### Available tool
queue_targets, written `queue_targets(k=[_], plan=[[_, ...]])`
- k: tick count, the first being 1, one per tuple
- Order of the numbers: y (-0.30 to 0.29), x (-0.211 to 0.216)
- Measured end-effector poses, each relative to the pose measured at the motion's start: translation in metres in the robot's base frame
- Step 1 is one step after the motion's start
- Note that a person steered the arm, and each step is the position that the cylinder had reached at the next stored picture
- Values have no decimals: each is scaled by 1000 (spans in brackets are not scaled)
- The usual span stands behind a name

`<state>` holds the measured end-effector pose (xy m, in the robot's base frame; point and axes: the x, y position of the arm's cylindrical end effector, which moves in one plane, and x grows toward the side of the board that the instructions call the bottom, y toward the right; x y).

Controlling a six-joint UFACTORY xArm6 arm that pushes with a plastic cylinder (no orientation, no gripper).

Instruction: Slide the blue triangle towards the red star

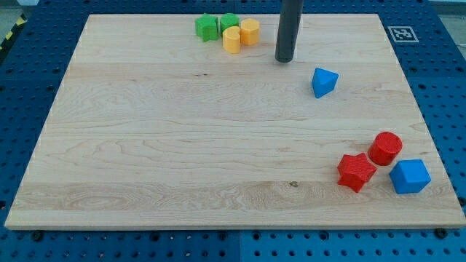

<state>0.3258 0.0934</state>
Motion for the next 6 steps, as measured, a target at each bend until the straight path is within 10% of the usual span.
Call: queue_targets(k=[6], plan=[[59, 99]])
